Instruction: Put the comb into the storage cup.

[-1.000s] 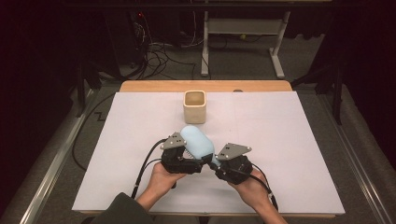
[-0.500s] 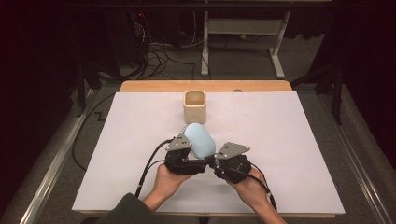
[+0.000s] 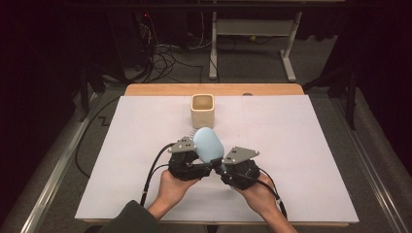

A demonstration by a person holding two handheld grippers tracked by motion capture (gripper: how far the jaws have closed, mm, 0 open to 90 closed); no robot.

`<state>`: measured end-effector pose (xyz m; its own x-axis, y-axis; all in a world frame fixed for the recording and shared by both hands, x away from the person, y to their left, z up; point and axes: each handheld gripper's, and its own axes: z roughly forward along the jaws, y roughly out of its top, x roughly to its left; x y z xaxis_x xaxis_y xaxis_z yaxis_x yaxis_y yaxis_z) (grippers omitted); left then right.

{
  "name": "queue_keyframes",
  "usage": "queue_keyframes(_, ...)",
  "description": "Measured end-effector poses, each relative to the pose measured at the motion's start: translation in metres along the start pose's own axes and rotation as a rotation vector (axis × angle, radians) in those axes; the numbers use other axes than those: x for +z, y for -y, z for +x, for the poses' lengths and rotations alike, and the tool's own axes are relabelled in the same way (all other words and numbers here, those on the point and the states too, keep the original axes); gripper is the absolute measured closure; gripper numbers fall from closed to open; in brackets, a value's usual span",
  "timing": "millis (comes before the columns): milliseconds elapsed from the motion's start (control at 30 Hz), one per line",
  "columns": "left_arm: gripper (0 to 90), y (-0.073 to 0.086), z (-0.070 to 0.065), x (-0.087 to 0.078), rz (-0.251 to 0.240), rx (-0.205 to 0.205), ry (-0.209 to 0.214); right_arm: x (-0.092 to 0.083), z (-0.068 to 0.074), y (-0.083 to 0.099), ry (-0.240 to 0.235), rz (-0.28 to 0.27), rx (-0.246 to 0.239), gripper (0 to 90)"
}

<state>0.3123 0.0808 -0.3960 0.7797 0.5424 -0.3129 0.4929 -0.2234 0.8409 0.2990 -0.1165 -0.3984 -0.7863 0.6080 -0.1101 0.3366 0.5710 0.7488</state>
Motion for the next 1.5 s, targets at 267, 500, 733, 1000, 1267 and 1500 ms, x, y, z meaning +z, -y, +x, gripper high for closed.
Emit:
queue_keyframes(267,53.7,-0.001,0.0,-0.005,0.009,0.003,0.003,0.0,-0.002,0.001,-0.045,-0.022,0.016,68.3)
queue_keyframes(500,54.3,-0.002,0.006,-0.014,0.004,0.004,-0.017,-0.002,-0.007,0.004,-0.064,-0.046,0.052,52.4)
queue_keyframes(733,54.3,-0.002,0.008,-0.018,0.003,0.014,-0.039,-0.012,-0.013,0.008,-0.057,-0.114,0.06,40.1)
queue_keyframes(1000,54.3,-0.003,0.01,-0.02,-0.001,0.011,-0.052,-0.022,-0.024,0.02,-0.049,-0.151,0.101,35.8)
queue_keyframes(1267,54.3,-0.005,0.013,-0.025,-0.004,0.015,-0.068,-0.033,-0.036,0.03,-0.044,-0.19,0.14,32.9)
queue_keyframes(1500,54.2,-0.007,0.016,-0.03,-0.011,0.016,-0.085,-0.045,-0.047,0.042,-0.028,-0.228,0.171,30.2)
